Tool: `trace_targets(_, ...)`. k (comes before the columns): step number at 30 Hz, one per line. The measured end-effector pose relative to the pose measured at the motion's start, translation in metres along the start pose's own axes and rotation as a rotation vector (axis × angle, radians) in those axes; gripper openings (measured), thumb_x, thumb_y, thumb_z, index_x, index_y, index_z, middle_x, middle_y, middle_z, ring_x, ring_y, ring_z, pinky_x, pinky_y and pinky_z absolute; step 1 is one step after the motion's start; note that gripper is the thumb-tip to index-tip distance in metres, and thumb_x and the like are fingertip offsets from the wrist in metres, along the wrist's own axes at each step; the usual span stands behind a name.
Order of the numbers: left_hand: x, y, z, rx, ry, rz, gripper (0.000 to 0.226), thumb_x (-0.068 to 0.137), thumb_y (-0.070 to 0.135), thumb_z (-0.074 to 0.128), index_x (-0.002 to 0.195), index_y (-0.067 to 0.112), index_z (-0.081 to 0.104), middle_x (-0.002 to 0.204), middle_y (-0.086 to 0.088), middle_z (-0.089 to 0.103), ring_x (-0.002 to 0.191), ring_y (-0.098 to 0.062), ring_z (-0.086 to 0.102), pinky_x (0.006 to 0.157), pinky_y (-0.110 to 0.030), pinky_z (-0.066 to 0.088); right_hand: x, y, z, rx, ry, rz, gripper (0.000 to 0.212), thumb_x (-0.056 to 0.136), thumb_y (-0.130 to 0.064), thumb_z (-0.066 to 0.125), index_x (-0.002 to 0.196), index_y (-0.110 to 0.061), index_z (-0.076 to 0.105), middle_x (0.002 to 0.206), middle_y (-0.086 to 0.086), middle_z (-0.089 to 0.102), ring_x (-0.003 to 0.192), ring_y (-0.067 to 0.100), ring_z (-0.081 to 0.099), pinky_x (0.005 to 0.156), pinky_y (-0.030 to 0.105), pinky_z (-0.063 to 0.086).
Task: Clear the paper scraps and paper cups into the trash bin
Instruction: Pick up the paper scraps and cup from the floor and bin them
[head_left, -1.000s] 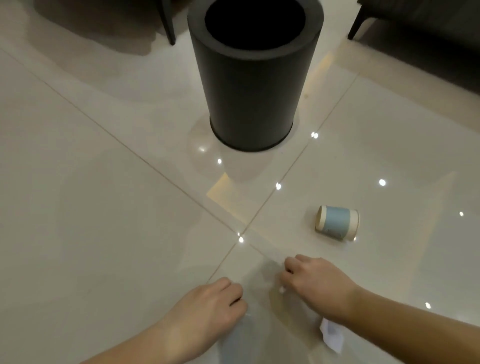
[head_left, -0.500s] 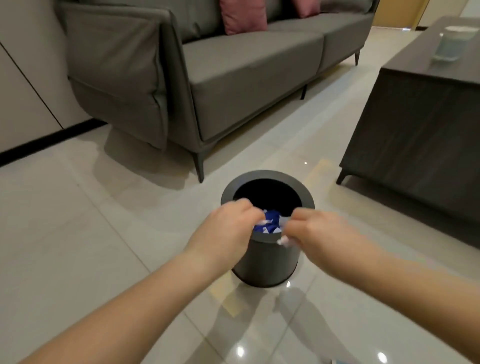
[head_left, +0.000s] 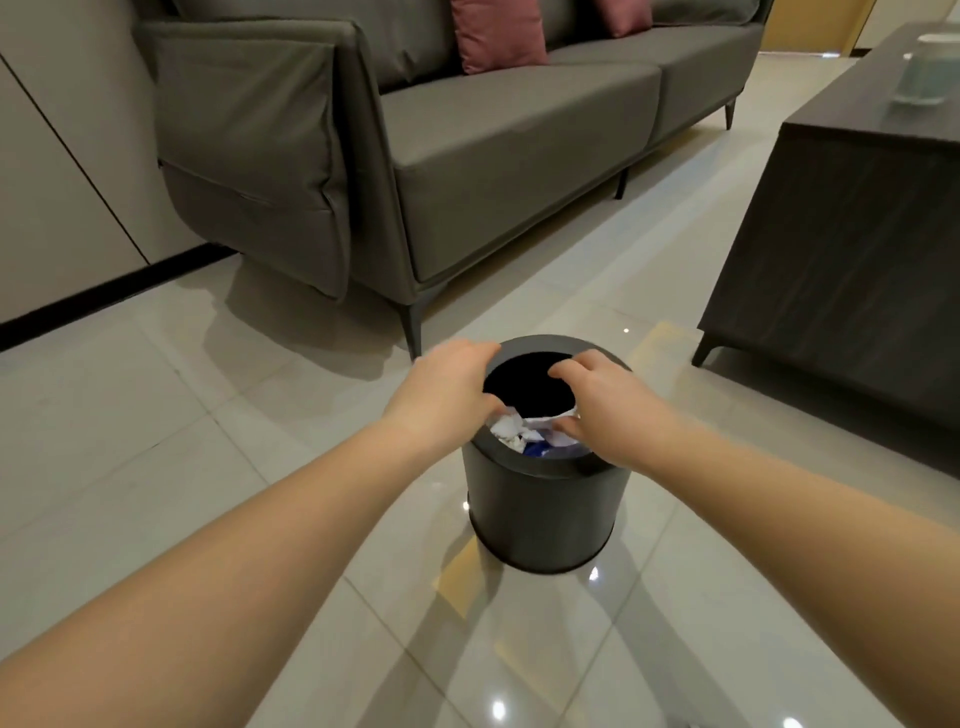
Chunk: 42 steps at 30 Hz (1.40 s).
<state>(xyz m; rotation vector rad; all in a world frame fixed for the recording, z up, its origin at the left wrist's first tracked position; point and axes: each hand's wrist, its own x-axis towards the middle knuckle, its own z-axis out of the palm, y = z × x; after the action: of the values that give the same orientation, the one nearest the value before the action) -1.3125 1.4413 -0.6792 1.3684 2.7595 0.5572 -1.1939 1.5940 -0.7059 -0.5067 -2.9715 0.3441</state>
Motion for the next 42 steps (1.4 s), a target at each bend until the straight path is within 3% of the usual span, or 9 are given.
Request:
trace_targets(2,-0.017,-0.001,-0.002,-0.046,0.058,0.028,0.055,0.08,0.03,0.074,0.131,0.022,0.054,0.114,-0.001,0.062,0.1,-0.02,0.059,0.085,-0.036,0.051,-0.006,0.001,0.004,0.02,0.001,-0.014,0.06,0.086,-0.031,0.071,0.138,-0.017,0.045,0.136,0.009,0.046,0.113,0.031,0.055,0.094,0.037,0.047)
trace_targets(5,-0.06,0.015,0.015,-0.071,0.079,0.169,0.046,0.076,0.028,0.077,0.118,0.017,0.063,0.1,-0.003,0.066,0.089,-0.021,0.063,0.079,-0.032,0.049,-0.034,0.003,0.002,0.007,0.016,-0.07,0.049,0.084,-0.025,0.069,0.128,-0.011,0.054,0.129,0.015,0.049,0.113,0.036,0.054,0.096,0.039,0.043)
trace_targets(9,-0.145,0.048,0.078,-0.087,-0.219,0.323,0.056,0.075,0.036,0.077,0.124,0.019,0.058,0.111,-0.002,0.062,0.099,-0.024,0.062,0.082,-0.034,0.05,-0.098,0.016,-0.005,-0.013,-0.004,-0.111,0.041,0.084,-0.028,0.063,0.12,-0.01,0.059,0.123,0.016,0.052,0.108,0.036,0.056,0.091,0.045,0.047)
trace_targets(14,-0.251,0.091,0.163,-0.014,-0.71,0.512,0.09,0.073,0.055,0.07,0.146,0.034,0.02,0.151,-0.002,0.026,0.136,-0.022,0.031,0.102,-0.037,0.042,-0.175,0.048,0.013,-0.126,-0.104,-0.108,0.043,0.088,-0.04,0.064,0.125,-0.021,0.054,0.127,0.006,0.051,0.106,0.025,0.056,0.087,0.039,0.052)
trace_targets(21,-0.316,0.143,0.234,0.038,-0.968,0.79,0.076,0.085,0.043,0.064,0.145,0.032,0.019,0.156,-0.013,0.012,0.141,-0.032,0.014,0.105,-0.048,0.033,-0.228,0.059,0.069,-0.181,-0.387,-0.143,0.063,0.084,-0.055,0.062,0.137,-0.025,0.044,0.134,0.003,0.044,0.117,0.024,0.048,0.076,0.034,0.048)
trace_targets(26,-0.329,0.16,0.252,0.127,-0.888,0.93,0.051,0.09,0.034,0.059,0.134,0.022,0.037,0.144,-0.018,0.029,0.126,-0.036,0.032,0.089,-0.046,0.041,-0.254,0.061,0.114,-0.184,-0.573,-0.167,0.075,0.08,-0.059,0.065,0.142,-0.031,0.036,0.139,0.002,0.037,0.122,0.024,0.043,0.073,0.031,0.043)
trace_targets(32,-0.321,0.159,0.263,0.19,-0.819,0.985,0.03,0.087,0.014,0.056,0.117,0.017,0.054,0.131,-0.013,0.04,0.112,-0.033,0.043,0.074,-0.035,0.034,-0.267,0.068,0.143,-0.194,-0.708,-0.144,0.077,0.078,-0.053,0.07,0.143,-0.035,0.033,0.14,0.006,0.033,0.119,0.027,0.046,0.078,0.037,0.052)
trace_targets(39,-0.325,0.156,0.267,0.187,-0.826,1.053,0.018,0.087,0.024,0.056,0.103,0.015,0.058,0.118,-0.014,0.047,0.099,-0.032,0.046,0.064,-0.036,0.034,-0.275,0.074,0.158,-0.246,-0.738,-0.138,0.066,0.082,-0.037,0.065,0.14,-0.036,0.033,0.135,0.007,0.033,0.108,0.029,0.048,0.061,0.033,0.04)
trace_targets(42,-0.335,0.153,0.269,0.235,-0.872,1.116,0.016,0.085,0.029,0.06,0.098,0.02,0.06,0.111,-0.008,0.049,0.096,-0.029,0.049,0.064,-0.033,0.042,-0.277,0.075,0.16,-0.232,-0.758,-0.121,0.053,0.089,-0.027,0.057,0.137,-0.033,0.035,0.128,0.01,0.037,0.101,0.03,0.05,0.06,0.034,0.04)
